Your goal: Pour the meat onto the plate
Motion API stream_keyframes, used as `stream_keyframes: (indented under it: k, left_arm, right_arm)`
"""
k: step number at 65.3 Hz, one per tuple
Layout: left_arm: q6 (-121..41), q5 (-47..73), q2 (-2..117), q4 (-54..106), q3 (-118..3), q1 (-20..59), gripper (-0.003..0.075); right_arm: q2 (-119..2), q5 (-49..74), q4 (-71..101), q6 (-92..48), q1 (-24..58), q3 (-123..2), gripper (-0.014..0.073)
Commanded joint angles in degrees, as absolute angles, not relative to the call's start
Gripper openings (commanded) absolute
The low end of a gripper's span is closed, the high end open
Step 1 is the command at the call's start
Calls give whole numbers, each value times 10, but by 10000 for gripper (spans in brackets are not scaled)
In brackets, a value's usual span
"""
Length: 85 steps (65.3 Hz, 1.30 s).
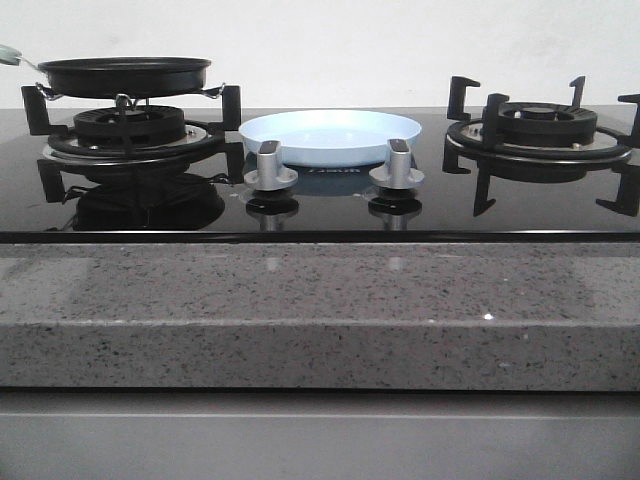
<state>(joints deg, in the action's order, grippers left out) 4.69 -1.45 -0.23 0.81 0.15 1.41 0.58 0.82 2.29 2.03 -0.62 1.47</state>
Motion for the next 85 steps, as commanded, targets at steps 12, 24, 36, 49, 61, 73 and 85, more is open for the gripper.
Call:
stream_keyframes:
  k: [12, 24, 36, 49, 61, 73, 85]
  left_arm:
    - [53, -58, -11, 12, 6, 15, -20]
    - [53, -58, -11, 12, 6, 15, -20]
    - [53, -58, -11, 12, 6, 15, -20]
    - [53, -58, -11, 12, 6, 15, -20]
    - [53, -71, -11, 12, 6, 15, -20]
    - [53, -99, -11, 12, -7, 15, -20]
    - [53, -31, -9, 15, -100, 15, -20]
  right_arm:
    - [16, -35, 15, 20, -8, 12, -115]
    - [16, -35, 15, 20, -8, 12, -115]
    - [16, -35, 15, 20, -8, 12, -115]
    - [16, -35, 15, 20, -8, 12, -115]
    - [16, -55, 15, 20, -8, 12, -115]
    - [16, -75, 17, 20, -8, 7, -115]
    - [15, -18, 19, 20, -8, -59, -115]
